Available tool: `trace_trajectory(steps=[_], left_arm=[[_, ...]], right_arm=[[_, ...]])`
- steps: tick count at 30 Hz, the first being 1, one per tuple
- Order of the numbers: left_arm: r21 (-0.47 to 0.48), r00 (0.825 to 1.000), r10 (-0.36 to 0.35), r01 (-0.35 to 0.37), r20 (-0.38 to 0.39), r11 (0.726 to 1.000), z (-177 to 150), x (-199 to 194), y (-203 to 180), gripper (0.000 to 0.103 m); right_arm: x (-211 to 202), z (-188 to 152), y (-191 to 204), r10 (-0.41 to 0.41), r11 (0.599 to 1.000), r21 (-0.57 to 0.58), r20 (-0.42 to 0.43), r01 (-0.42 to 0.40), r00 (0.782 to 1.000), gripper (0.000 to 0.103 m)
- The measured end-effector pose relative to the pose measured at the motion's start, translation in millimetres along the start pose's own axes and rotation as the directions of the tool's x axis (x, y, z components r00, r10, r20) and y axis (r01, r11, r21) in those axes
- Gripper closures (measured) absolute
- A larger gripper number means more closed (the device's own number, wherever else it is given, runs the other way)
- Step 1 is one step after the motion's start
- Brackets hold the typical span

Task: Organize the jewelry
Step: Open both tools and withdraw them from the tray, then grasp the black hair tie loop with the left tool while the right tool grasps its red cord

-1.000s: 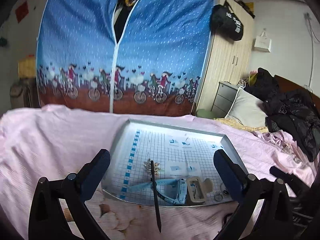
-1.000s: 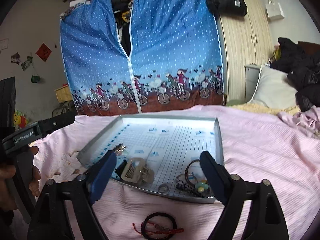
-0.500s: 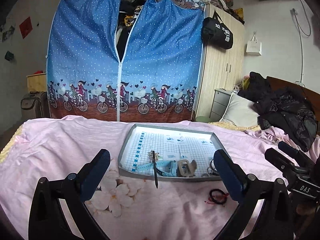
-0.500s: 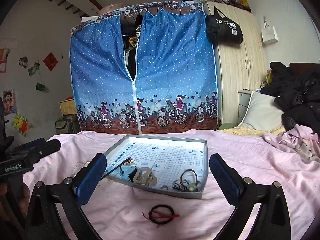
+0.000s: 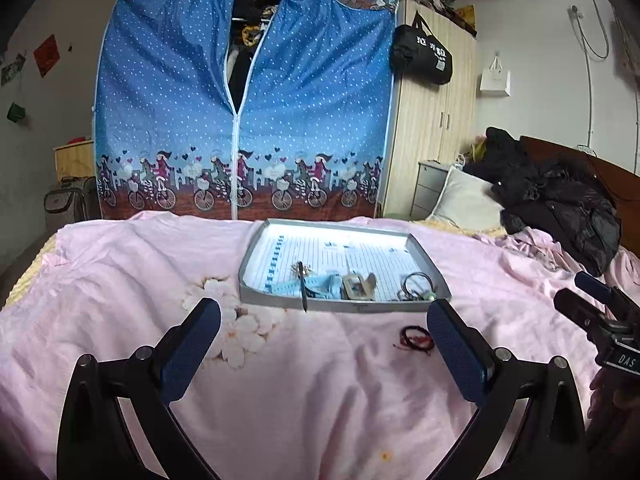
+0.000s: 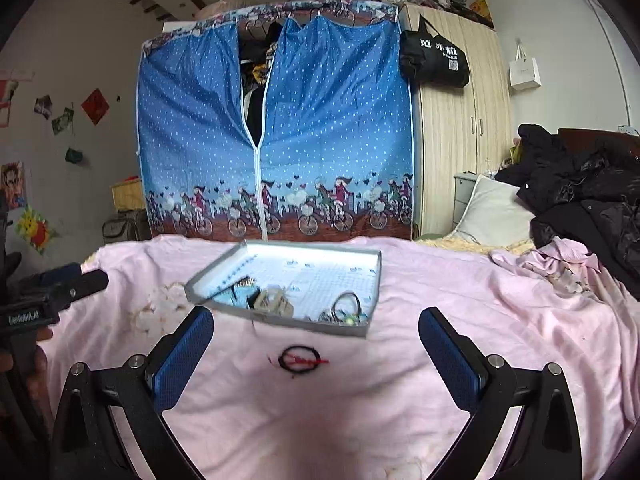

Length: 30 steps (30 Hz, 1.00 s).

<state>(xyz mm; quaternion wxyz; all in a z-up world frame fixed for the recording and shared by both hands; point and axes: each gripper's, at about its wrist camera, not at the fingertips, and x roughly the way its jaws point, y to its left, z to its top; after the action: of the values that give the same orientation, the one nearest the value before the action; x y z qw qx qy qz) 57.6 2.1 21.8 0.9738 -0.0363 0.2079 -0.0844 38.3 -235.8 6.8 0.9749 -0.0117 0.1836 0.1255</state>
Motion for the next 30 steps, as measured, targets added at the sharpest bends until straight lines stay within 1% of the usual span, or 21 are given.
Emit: trace_trajectory(steps=[3, 6, 7, 10, 12, 15, 20, 22, 24, 27, 28, 29, 30], left_arm=[[0.023, 1.0, -0.009, 0.009, -0.02, 1.0, -4, 2, -7, 0.002], [0.057, 0.999, 0.004, -0.002, -0.041, 0.998, -10, 7, -13, 0.002], [0.06, 0.999, -0.001, 0.005, -0.051, 0.998, -13, 10, -14, 0.002], [0.064, 0.995, -0.015, 0.021, -0.097, 0.998, -20, 21, -16, 0.002], [0.067, 0.99, -0.022, 0.031, -0.136, 0.997, -25, 31, -17, 0.002], [0.053, 0.979, -0.043, 0.055, -0.2, 0.997, -31, 47, -18, 0.002], [0.037, 0.955, -0.074, 0.089, -0.288, 0.995, -38, 78, -21, 0.002], [0.04, 0.941, -0.086, 0.105, -0.328, 0.994, -42, 92, -23, 0.002], [0.028, 0.923, -0.109, 0.128, -0.37, 0.991, -46, 105, -23, 0.002], [-0.007, 0.893, -0.16, 0.173, -0.42, 0.985, -47, 125, -19, 0.002], [-0.02, 0.887, -0.174, 0.184, -0.428, 0.983, -46, 131, -18, 0.002], [-0.033, 0.88, -0.191, 0.197, -0.435, 0.98, -45, 138, -16, 0.002], [-0.042, 0.875, -0.203, 0.205, -0.439, 0.978, -43, 143, -16, 0.002]], right_arm=[[1, -13, -4, -0.058, 0.998, -0.018, -0.085, 0.057, 0.995, 0.0], [12, -26, -11, -0.075, 0.997, -0.022, -0.191, 0.072, 0.979, 0.0], [19, -28, -15, -0.069, 0.998, -0.008, -0.229, 0.069, 0.971, 0.0], [39, -37, -26, -0.011, 0.998, 0.052, -0.322, 0.03, 0.947, 0.0], [51, -43, -29, 0.026, 0.997, 0.076, -0.366, 0.003, 0.93, 0.0], [68, -48, -33, 0.078, 0.994, 0.1, -0.413, -0.04, 0.908, 0.0], [93, -55, -46, 0.125, 0.988, 0.141, -0.471, -0.065, 0.873, 0.0], [103, -56, -53, 0.132, 0.987, 0.144, -0.492, -0.069, 0.86, 0.0], [111, -54, -59, 0.123, 0.99, 0.127, -0.497, -0.067, 0.859, 0.0], [124, -50, -69, 0.146, 0.988, 0.123, -0.488, -0.098, 0.861, 0.0], [129, -50, -71, 0.154, 0.987, 0.117, -0.488, -0.11, 0.859, 0.0], [133, -50, -72, 0.16, 0.986, 0.11, -0.486, -0.122, 0.859, 0.002], [137, -49, -72, 0.167, 0.986, 0.106, -0.483, -0.132, 0.859, 0.007]])
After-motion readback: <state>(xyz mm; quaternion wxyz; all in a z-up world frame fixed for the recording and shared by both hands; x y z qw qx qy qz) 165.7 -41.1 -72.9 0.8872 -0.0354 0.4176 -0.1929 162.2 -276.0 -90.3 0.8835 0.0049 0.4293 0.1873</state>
